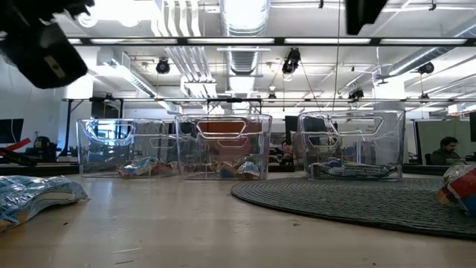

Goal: Pick and place Granola Bars by type
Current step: Put the orange snack bar into the middle transparent bin

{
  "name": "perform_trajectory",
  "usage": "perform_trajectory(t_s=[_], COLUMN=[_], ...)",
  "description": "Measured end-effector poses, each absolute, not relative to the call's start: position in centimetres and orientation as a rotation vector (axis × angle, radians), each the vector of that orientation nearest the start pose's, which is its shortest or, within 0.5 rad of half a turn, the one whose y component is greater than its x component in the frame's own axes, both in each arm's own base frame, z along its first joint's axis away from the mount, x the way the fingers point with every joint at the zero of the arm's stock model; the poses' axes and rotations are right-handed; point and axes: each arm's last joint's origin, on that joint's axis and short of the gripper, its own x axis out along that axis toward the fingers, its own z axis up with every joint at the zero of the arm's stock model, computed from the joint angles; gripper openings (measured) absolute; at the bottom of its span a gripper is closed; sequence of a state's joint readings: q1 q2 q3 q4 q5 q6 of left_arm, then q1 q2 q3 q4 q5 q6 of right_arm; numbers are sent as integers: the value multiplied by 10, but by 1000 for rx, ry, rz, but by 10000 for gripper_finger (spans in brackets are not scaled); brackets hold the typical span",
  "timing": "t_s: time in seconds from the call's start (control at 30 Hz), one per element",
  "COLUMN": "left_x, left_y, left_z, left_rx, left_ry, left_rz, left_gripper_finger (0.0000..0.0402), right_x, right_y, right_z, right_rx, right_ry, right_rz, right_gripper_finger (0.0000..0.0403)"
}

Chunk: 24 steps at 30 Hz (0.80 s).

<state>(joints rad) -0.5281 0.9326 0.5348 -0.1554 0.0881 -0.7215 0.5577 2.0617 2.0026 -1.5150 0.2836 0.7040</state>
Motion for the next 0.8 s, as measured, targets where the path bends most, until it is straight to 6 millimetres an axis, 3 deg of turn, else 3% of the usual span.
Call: perform_trajectory(t_s=[0.3,0.57,0.8], left_x=[151,163,181], left_y=[-131,-141,-138], left_z=[233,232,216], left_rx=[-225,-89,-30], left_ry=[627,606,657], left_rz=[-459,-500,-495], left_gripper_finger=[140,140,140], right_x=[316,304,305], right_y=[232,244,244], right_z=[282,274,275], right_rx=[-143,-188,-117], right_ry=[1405,1420,1403], right_rz=[-211,-191,-242], right_gripper_finger=[219,253,291])
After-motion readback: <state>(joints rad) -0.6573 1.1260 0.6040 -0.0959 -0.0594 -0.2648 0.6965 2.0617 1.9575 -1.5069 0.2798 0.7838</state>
